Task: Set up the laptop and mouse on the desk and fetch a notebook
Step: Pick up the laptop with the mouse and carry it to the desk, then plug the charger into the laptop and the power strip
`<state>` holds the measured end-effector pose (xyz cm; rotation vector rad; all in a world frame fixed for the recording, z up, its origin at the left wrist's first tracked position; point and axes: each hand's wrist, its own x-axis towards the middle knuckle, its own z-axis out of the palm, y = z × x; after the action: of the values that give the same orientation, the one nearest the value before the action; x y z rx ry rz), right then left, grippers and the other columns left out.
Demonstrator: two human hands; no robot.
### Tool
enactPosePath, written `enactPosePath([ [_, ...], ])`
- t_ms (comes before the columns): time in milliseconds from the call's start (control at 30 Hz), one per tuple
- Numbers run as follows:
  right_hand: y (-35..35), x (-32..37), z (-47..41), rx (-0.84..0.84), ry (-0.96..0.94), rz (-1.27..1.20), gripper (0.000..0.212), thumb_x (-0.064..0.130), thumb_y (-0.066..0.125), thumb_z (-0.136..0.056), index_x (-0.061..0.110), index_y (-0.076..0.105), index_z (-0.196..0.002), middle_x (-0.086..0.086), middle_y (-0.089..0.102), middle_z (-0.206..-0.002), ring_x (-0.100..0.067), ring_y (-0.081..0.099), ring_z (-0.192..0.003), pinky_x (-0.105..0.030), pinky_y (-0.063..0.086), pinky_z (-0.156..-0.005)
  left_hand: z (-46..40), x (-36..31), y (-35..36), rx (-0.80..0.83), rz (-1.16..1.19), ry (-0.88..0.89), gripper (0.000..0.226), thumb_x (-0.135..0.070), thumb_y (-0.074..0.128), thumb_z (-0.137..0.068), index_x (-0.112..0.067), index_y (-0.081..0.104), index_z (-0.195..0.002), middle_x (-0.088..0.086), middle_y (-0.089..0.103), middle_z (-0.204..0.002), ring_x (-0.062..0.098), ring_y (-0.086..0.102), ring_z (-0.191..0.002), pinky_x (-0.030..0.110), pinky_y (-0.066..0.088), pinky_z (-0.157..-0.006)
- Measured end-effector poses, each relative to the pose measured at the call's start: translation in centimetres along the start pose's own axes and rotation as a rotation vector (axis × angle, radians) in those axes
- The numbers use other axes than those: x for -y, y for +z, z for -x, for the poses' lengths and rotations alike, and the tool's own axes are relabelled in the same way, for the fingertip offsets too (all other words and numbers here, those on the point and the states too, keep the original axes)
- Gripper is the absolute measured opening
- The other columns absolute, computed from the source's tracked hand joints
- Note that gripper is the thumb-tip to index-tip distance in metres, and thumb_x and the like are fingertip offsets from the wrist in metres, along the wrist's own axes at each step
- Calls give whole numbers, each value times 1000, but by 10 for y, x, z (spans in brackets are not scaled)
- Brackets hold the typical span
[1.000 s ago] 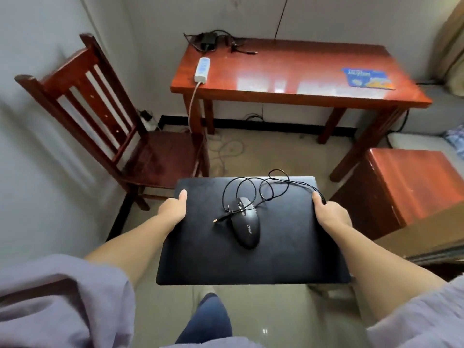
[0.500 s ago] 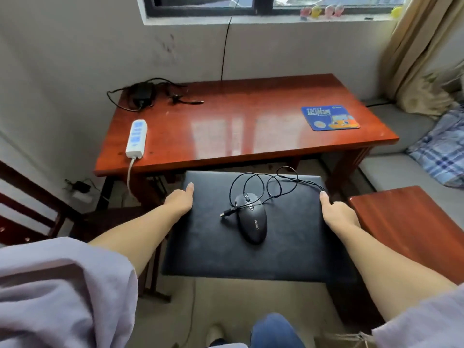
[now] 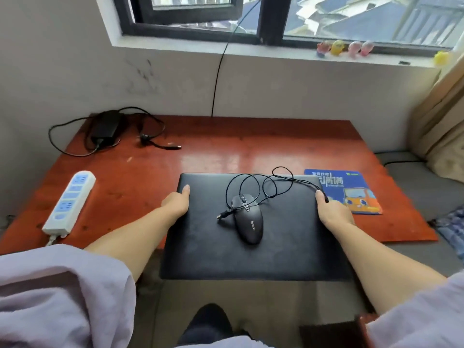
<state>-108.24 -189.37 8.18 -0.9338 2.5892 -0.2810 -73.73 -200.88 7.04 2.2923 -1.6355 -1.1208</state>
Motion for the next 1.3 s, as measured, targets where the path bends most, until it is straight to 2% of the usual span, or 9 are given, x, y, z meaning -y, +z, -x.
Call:
enactPosePath([
  [167,7,47,-92,38,-1,7,79,63,19,-89,-2,59,-107,-25,60,-117,-37,55,-107,-39,40,-77,-71,-49,2,11,-19,-52,71,-49,21,-98,10,43,-131,26,45,-141,39,43,-128,39,35,-105],
  [400,22,95,-188,82,45,13,79,62,19,-89,-3,57,-111,-27,59,-118,-40,53,-111,-41,42,-87,-159,-113,-1,45,-108,-50,70,-46,20,-99,11,45,-129,27,46,-139,39,44,-128,37,35,-105],
  [633,27,128,-263,167,-23,86,76,57,17,-92,-4,59,-108,-28,59,-119,-40,54,-110,-40,42,-89,-224,-145,10,53,-132,-138,73,-51,22,-97,11,47,-127,28,49,-137,40,47,-126,38,36,-104],
  [867,36,143,-299,194,-61,134,71,55,17,-93,-1,57,-109,-26,59,-118,-38,55,-109,-40,42,-86,-259,-158,24,-1,-172,-160,76,-54,23,-96,12,51,-122,30,54,-129,42,51,-120,41,39,-100],
  [1033,45,142,-300,156,-92,193,67,54,17,-94,3,60,-99,-24,63,-110,-36,58,-100,-37,37,-72,-269,-152,22,-47,-254,-102,78,-55,21,-95,12,52,-119,32,55,-126,44,52,-116,43,41,-98],
  [1133,47,144,-300,122,-144,235,65,51,16,-95,3,61,-97,-23,64,-105,-36,59,-95,-37,37,-70,-267,-145,20,-84,-352,-46,75,-54,20,-96,9,57,-113,30,59,-121,43,56,-112,42,44,-94],
  [1233,45,144,-299,94,-249,343,59,43,16,-97,3,59,-103,-20,63,-105,-35,59,-94,-37,40,-69,-264,-141,15,-88,-436,2,66,-50,25,-97,5,59,-110,27,61,-119,42,57,-110,41,45,-91],
  [1300,43,146,-298,93,-280,401,54,39,16,-98,4,56,-110,-19,62,-107,-34,59,-96,-38,41,-70,-262,-141,12,-42,-426,13,63,-48,26,-98,6,53,-116,28,58,-124,42,55,-113,41,44,-93],
])
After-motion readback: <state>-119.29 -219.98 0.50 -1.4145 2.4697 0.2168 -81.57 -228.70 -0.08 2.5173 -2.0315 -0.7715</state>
